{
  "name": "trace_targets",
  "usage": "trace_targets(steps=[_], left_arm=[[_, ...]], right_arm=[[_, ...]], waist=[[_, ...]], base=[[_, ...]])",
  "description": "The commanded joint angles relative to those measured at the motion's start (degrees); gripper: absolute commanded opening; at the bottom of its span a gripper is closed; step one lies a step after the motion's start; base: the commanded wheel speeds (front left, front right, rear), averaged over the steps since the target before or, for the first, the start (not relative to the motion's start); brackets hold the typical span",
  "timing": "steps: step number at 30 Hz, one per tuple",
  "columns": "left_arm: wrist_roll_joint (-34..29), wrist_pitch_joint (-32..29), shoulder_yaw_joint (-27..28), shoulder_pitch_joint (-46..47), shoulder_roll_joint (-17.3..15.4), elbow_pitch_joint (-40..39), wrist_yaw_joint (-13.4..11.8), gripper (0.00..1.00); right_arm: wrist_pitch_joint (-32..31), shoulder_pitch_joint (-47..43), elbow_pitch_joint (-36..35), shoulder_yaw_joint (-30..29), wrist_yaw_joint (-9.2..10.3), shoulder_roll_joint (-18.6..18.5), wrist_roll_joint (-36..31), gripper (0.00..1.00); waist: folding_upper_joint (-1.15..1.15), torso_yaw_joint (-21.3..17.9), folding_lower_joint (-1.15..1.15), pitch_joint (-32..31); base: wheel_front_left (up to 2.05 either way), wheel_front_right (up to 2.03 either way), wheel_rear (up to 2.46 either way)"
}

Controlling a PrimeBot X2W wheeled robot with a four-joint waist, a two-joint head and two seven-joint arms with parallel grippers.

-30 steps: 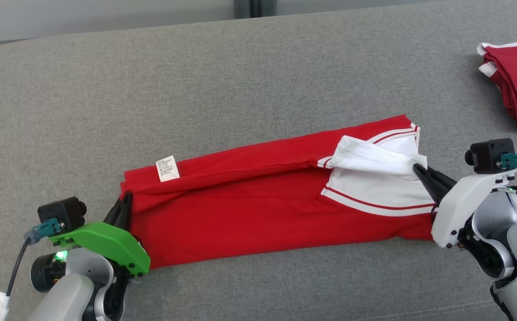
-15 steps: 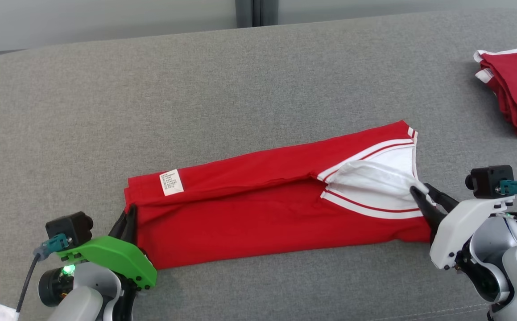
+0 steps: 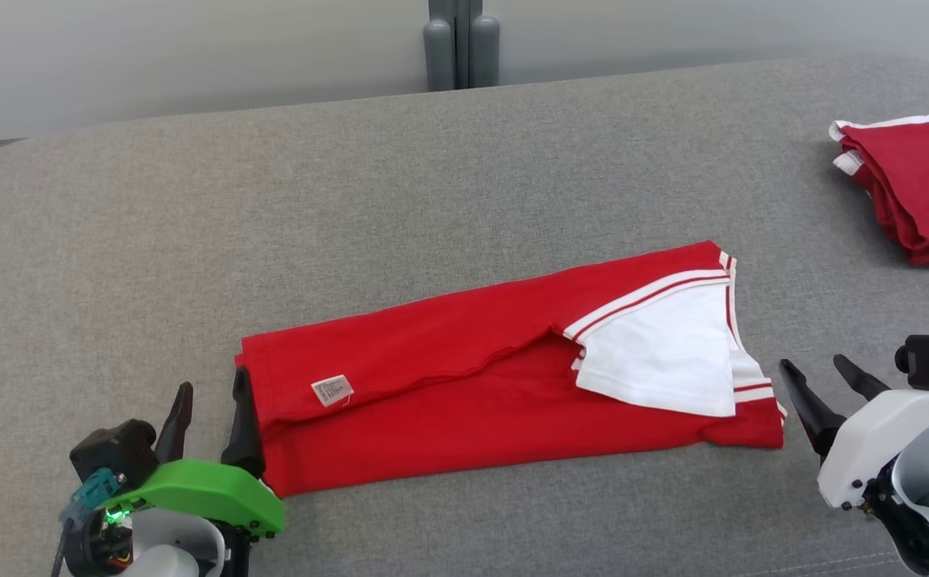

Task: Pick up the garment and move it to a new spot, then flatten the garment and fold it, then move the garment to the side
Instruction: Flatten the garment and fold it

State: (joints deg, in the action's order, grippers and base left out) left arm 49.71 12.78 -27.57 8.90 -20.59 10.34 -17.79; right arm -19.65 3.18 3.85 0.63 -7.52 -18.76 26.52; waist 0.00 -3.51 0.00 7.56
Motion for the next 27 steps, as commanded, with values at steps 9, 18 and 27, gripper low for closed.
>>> trace_targets(steps=[9,18,27], left_arm=[[-2.3,1.8,0.6,-1.7,1.8,1.6,-1.1,1.0],[-2.4,1.5,0.6,-0.5,1.8,1.9,-1.3,1.0],[-2.6,1.3,0.8,0.0,1.2,1.7,-1.8,1.0]], right_arm=[[-1.5,2.3,1.3,-3.2,0.08,1.1,-1.5,1.0],[-5.3,8.5,12.5,-2.5,0.08,0.0,-3.2,1.0],[-4.8,13.1,25.0,-0.1,0.08,0.7,-1.9,1.0]], waist=[[0.0,3.1,0.0,-2.5],[0.0,7.5,0.0,-1.2],[0.0,10.6,0.0,-0.4]], base=[[0.0,0.0,0.0],[0.0,0.0,0.0],[0.0,0.0,0.0]])
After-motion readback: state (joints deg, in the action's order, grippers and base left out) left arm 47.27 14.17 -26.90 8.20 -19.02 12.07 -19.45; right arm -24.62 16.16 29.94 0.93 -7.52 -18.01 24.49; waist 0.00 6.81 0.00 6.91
